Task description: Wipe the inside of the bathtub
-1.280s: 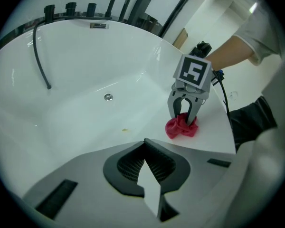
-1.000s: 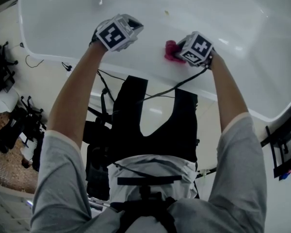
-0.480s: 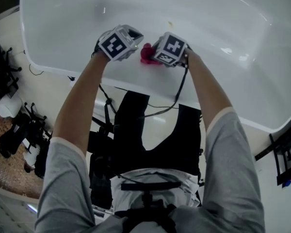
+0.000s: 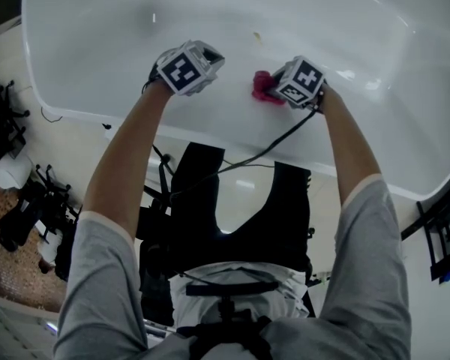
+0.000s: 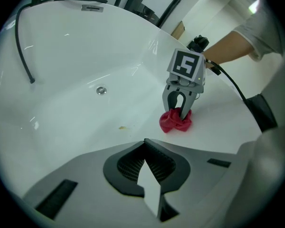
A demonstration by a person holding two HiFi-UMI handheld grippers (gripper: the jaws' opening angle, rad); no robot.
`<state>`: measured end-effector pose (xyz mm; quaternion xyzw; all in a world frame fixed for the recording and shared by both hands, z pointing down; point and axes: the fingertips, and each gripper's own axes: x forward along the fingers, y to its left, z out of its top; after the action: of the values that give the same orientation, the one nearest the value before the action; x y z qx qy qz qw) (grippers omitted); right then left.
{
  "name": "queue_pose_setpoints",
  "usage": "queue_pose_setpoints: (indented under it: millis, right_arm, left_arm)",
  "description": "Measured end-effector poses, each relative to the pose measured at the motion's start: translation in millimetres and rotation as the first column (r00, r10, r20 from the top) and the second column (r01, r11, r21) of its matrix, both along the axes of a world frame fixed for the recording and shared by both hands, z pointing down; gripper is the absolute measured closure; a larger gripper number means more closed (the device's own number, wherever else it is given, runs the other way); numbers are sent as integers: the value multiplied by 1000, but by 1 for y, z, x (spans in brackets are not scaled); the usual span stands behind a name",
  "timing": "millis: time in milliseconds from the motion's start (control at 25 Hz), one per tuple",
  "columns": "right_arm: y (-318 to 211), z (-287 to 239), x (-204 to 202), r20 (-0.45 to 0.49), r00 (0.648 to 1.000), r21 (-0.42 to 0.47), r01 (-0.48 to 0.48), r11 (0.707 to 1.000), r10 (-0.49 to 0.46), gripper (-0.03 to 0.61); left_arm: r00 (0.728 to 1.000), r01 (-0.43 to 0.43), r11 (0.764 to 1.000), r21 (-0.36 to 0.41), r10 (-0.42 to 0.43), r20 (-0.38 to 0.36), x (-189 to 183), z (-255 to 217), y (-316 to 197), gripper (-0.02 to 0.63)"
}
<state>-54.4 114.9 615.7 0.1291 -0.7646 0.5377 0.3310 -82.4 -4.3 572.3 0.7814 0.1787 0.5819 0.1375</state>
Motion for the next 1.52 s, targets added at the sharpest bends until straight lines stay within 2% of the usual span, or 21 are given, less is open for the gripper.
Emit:
queue_pose_setpoints:
  millis: [120, 240, 560, 760, 960, 1160, 1280, 1400, 1520]
  right_arm:
    - [6, 4, 8, -9, 1000, -19, -9, 1000, 8, 480]
    - [-1, 7, 1, -16, 999, -7, 30, 1000, -30, 480]
    - [-64, 13, -59, 50, 999, 80, 6, 997, -10, 480]
    - [-92, 20, -84, 84, 996, 94, 11, 996, -19, 480]
    - [-82, 23, -71, 99, 995, 67, -12, 998, 5, 480]
    - [-30, 40, -15, -7, 998, -22, 57, 998, -58, 480]
    - [-6, 48, 14, -47, 999, -65, 7, 998, -11, 480]
    - [-5, 51, 19, -42, 998, -69, -51, 996, 48, 480]
    - [-17, 52, 8, -28, 999, -41, -48, 998, 47, 482]
  left_arm:
    - [1000, -17, 1000, -6, 17, -1, 3, 5, 4, 609]
    - [1000, -28, 1000, -9, 28, 5, 4, 12, 5, 609]
    - [999, -42, 999, 26, 42, 26, -7, 30, -16, 609]
    - [999, -29, 999, 42, 27, 46, -15, 39, -31, 609]
    - [998, -32, 999, 19, 31, 53, -13, 43, -25, 609]
    - [998, -53, 999, 6, 53, 40, -2, 42, -14, 609]
    - [998, -61, 998, 4, 61, 19, 10, 42, -12, 609]
    - [997, -71, 997, 1, 71, 15, 18, 46, -9, 609]
    - [997, -72, 997, -1, 72, 18, 18, 52, -11, 609]
